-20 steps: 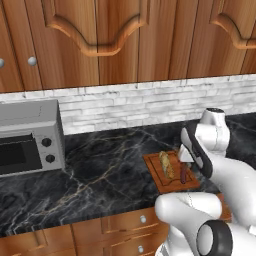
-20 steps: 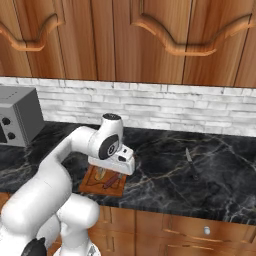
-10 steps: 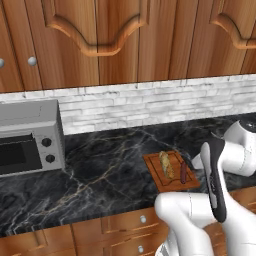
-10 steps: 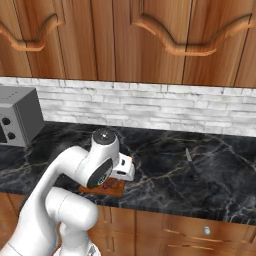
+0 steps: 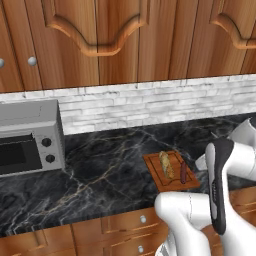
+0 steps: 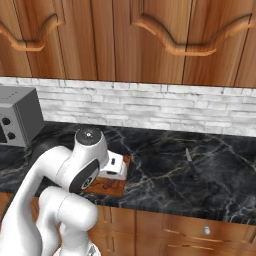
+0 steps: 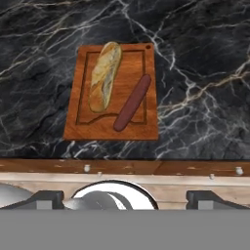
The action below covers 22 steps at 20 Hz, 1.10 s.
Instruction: Retrieve the sausage and cheese from the fridge and place them on the cutting board on the counter.
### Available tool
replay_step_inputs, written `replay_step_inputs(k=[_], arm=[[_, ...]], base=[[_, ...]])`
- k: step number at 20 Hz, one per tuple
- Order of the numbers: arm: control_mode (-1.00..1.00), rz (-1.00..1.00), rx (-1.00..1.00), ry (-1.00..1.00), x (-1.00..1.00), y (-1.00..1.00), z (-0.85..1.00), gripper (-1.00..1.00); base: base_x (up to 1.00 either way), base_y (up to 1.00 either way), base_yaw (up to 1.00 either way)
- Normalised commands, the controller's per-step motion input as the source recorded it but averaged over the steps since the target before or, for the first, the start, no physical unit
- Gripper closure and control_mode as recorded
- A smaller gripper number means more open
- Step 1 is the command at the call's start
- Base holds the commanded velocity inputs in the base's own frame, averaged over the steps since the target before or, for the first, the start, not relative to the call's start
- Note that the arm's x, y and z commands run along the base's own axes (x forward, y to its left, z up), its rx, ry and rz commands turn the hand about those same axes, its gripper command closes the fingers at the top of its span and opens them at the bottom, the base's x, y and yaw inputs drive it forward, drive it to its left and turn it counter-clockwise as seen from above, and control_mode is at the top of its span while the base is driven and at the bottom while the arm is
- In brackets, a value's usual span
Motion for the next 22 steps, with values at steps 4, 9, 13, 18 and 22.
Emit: replay_step_inputs(k=[4,9,13,18,22], arm=[[-1.00,-0.06,-0.11,-0.37,-0.29,0.40,0.08,-1.00],[-1.00,-0.04,-0.05,-0.08,-0.06,0.17,0.00,-1.00],[-1.00,0.00,0.00,0.00,0.00,0.00,0.00,-1.00],[1.00,0.00,0.00,0.00,0.00,0.00,0.00,-1.00],[1.00,0.00,0.00,0.00,0.00,0.00,0.00,-1.00]], base=[[0.00,0.00,0.00],[0.00,0.00,0.00],[0.00,0.00,0.00],[0.00,0.00,0.00],[-0.29,-0.10,-0.07]])
